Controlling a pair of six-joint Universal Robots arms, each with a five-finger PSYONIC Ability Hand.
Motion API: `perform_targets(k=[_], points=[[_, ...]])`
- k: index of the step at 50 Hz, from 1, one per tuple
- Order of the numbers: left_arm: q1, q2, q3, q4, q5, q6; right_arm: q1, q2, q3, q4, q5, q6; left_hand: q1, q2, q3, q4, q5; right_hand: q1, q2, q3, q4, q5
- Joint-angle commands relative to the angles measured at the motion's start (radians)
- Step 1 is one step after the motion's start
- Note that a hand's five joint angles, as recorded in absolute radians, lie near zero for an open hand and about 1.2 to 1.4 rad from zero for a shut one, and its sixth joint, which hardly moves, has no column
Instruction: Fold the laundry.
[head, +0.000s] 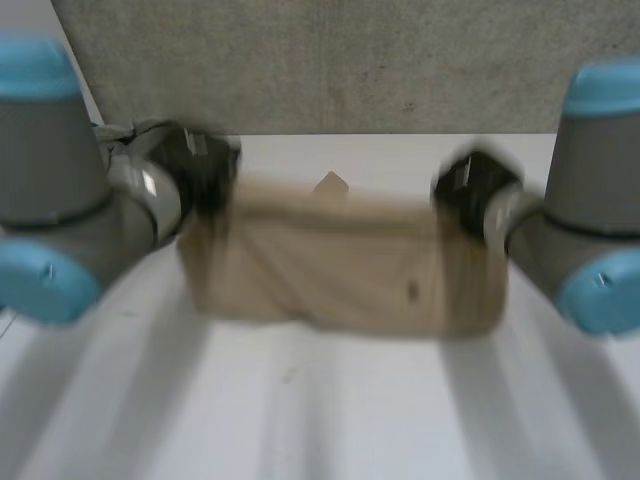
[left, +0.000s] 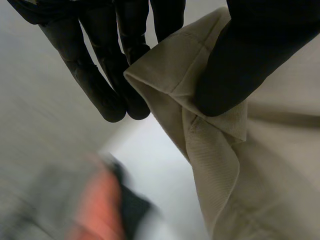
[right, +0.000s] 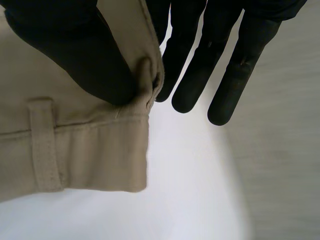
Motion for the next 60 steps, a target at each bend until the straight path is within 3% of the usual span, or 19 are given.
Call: perform_targets(k=[1,4,6,16,22,28,34,42,50,53,54,58,60], points=[[0.037,0.039,0.307,0.344,-0.099,-0.079,-0.031,-0.024,-0.229,-0.549,0.029,0.186,0.233,0.198,0.207,0.199,0.243,0.287,0.219,0.208,0.202,0.203],[0.043,0.05,0.352,0.464,-0.116,-0.13,-0.036,-0.043,-0.233,-0.743,0.006,0.204,0.233,0.198,0.207,0.199,0.243,0.287,0.219,0.208,0.202,0.203],[0.042,0.05,0.354,0.458,-0.11,-0.142,-0.033,-0.041,-0.233,-0.776,-0.014,0.201,0.233,0.198,0.207,0.199,0.243,0.287,0.219,0.208,0.202,0.203],[0.034,0.075,0.132,0.3,-0.05,-0.174,-0.025,-0.005,-0.128,-0.724,-0.159,0.253,0.233,0.198,0.207,0.199,0.243,0.287,0.219,0.208,0.202,0.203],[-0.001,0.073,-0.1,0.3,-0.054,-0.171,-0.053,0.054,0.027,-0.712,-0.204,0.26,0.233,0.198,0.207,0.199,0.243,0.287,0.219,0.208,0.202,0.203],[-0.036,-0.029,-0.298,0.358,-0.07,-0.168,-0.093,0.169,0.211,-0.686,-0.247,0.247,0.233,0.198,0.207,0.199,0.243,0.287,0.219,0.208,0.202,0.203],[-0.061,-0.097,-0.387,0.332,-0.119,-0.158,-0.111,0.206,0.337,-0.632,-0.279,0.139,0.233,0.198,0.207,0.199,0.243,0.287,0.219,0.208,0.202,0.203],[-0.101,0.041,-0.459,0.161,-0.123,-0.138,-0.111,0.039,0.465,-0.408,-0.287,0.034,0.233,0.198,0.207,0.199,0.243,0.287,0.219,0.208,0.202,0.203],[-0.156,0.127,-0.498,-0.085,-0.1,-0.122,-0.117,-0.129,0.529,0.071,-0.249,-0.102,0.224,0.19,0.199,0.19,0.235,0.287,0.219,0.208,0.202,0.203],[-0.153,0.125,-0.495,-0.132,-0.096,-0.11,-0.12,-0.141,0.55,0.171,-0.242,-0.128,-0.077,-0.111,-0.102,-0.111,-0.067,0.287,0.219,0.208,0.202,0.203],[-0.148,0.125,-0.489,-0.157,-0.095,-0.095,-0.122,-0.152,0.563,0.199,-0.244,-0.136,-0.349,-0.383,-0.374,-0.383,-0.338,0.287,0.219,0.208,0.202,0.203],[-0.118,0.124,-0.461,-0.171,-0.086,-0.027,-0.123,-0.158,0.583,0.158,-0.25,-0.124,-0.972,-1.006,-0.997,-1.006,-0.961,0.287,0.219,0.208,0.202,0.203],[-0.096,0.125,-0.447,-0.162,-0.078,-0.003,-0.126,-0.161,0.59,0.127,-0.25,-0.113,-0.989,-1.023,-1.014,-1.023,-0.979,0.287,0.219,0.208,0.202,0.203]])
